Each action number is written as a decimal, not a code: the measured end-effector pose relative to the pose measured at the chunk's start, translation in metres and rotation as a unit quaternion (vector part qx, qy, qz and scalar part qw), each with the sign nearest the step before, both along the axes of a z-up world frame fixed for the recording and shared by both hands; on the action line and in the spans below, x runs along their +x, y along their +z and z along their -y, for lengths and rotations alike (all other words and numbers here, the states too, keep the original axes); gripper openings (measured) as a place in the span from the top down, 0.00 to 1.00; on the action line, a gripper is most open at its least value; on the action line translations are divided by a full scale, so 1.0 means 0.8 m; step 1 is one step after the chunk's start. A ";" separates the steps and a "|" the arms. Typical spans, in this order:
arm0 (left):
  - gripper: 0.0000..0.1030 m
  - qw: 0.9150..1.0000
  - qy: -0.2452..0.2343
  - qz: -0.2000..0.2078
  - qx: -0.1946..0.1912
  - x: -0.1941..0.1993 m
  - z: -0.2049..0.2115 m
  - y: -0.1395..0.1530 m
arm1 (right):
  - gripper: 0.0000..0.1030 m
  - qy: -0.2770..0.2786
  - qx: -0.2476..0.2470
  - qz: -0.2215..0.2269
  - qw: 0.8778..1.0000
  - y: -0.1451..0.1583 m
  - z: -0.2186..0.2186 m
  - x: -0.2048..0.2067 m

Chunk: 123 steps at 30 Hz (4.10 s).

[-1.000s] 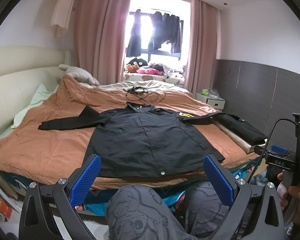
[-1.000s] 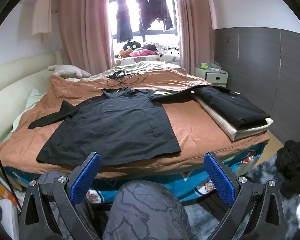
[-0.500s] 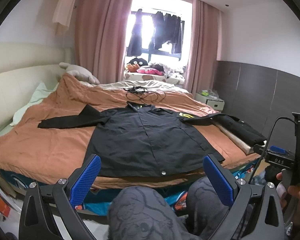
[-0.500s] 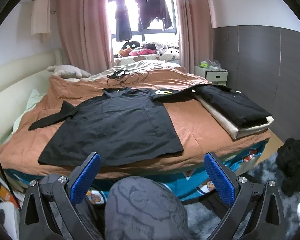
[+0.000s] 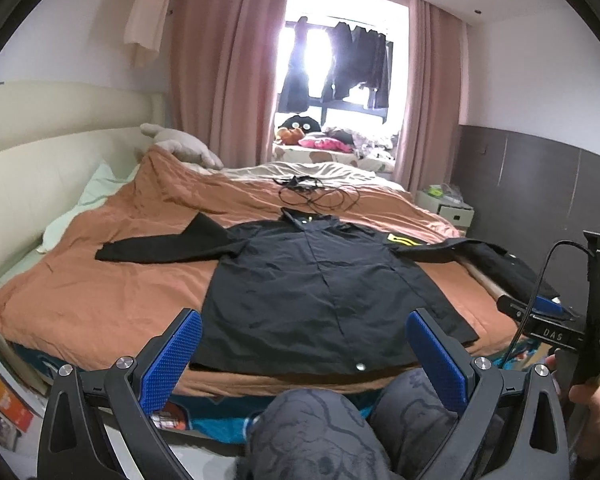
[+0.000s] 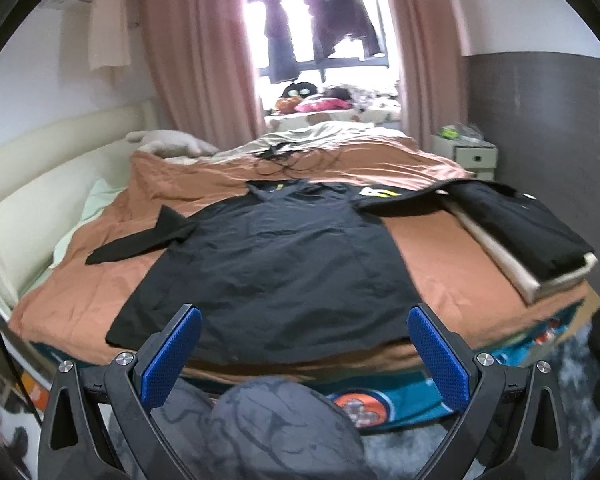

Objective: Fold large clothes

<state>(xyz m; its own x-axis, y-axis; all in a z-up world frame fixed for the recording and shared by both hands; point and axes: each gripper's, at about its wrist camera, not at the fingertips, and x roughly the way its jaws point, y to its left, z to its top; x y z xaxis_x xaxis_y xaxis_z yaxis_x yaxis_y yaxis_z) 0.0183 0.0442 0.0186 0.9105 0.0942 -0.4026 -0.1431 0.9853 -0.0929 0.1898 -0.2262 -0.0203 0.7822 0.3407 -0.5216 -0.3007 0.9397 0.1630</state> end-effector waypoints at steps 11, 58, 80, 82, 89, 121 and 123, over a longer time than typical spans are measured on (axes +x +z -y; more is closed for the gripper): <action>0.01 0.999 0.024 -0.017 0.012 0.064 -0.063 0.000 | 0.00 0.032 -0.005 -0.025 0.999 -0.024 -0.075 0.094; 0.22 0.947 0.265 -0.134 -0.122 0.350 -0.475 -0.115 | 0.32 0.157 0.045 -0.164 0.973 -0.150 -0.423 0.427; 0.47 0.887 0.341 -0.184 -0.254 0.450 -0.639 -0.269 | 0.64 0.126 0.082 -0.245 0.958 -0.226 -0.492 0.543; 0.53 0.878 0.353 -0.189 -0.261 0.455 -0.653 -0.283 | 0.64 0.130 0.094 -0.246 0.956 -0.226 -0.495 0.549; 0.85 0.869 0.377 -0.165 -0.274 0.451 -0.691 -0.282 | 0.71 0.156 0.137 -0.268 0.941 -0.232 -0.512 0.560; 0.99 0.982 0.080 0.060 -0.163 0.517 -0.388 0.147 | 0.60 0.131 0.223 -0.248 0.934 -0.154 -0.349 0.538; 0.99 0.983 0.058 0.058 -0.162 0.534 -0.360 0.157 | 0.59 0.112 0.222 -0.238 0.939 -0.148 -0.316 0.532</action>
<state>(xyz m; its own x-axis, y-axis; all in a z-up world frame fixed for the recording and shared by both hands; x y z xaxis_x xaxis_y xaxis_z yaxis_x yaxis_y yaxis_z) 0.4454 0.3324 0.1441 0.9428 0.0834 -0.3227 -0.2223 0.8788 -0.4222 0.6151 0.0265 -0.1387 0.3787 0.7357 -0.5616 -0.2757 0.6689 0.6903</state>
